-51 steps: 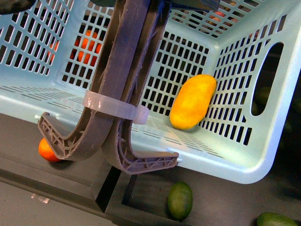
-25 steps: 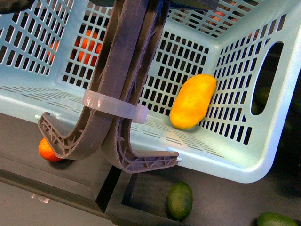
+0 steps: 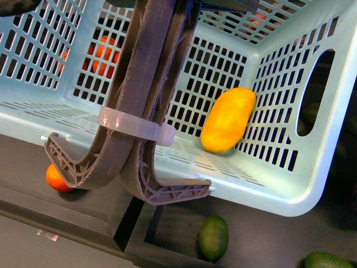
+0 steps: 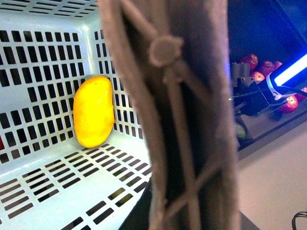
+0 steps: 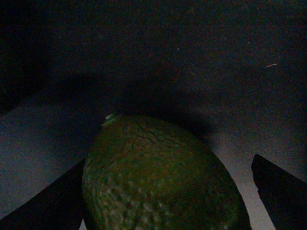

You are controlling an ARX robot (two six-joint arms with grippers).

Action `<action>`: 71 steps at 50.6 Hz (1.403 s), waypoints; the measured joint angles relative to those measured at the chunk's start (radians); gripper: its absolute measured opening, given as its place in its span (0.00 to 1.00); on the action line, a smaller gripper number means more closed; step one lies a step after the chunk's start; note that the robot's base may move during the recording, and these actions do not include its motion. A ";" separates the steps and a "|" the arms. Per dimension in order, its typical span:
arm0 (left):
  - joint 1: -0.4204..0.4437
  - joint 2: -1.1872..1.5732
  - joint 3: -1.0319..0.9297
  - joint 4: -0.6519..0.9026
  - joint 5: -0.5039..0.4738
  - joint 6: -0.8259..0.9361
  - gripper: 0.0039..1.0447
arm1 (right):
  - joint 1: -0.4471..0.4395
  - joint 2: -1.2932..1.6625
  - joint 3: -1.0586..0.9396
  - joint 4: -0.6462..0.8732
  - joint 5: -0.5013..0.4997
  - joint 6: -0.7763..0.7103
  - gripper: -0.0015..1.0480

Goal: Pick mango and avocado into basket

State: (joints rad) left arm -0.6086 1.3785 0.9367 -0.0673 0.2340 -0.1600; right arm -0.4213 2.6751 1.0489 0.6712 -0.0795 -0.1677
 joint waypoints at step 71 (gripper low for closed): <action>0.000 0.000 0.000 0.000 0.000 0.000 0.05 | 0.149 -0.989 -0.323 -0.270 -0.202 0.240 0.67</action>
State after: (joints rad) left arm -0.6086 1.3785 0.9367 -0.0673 0.2340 -0.1600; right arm -0.2726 1.6863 0.7258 0.4011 -0.2817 0.0727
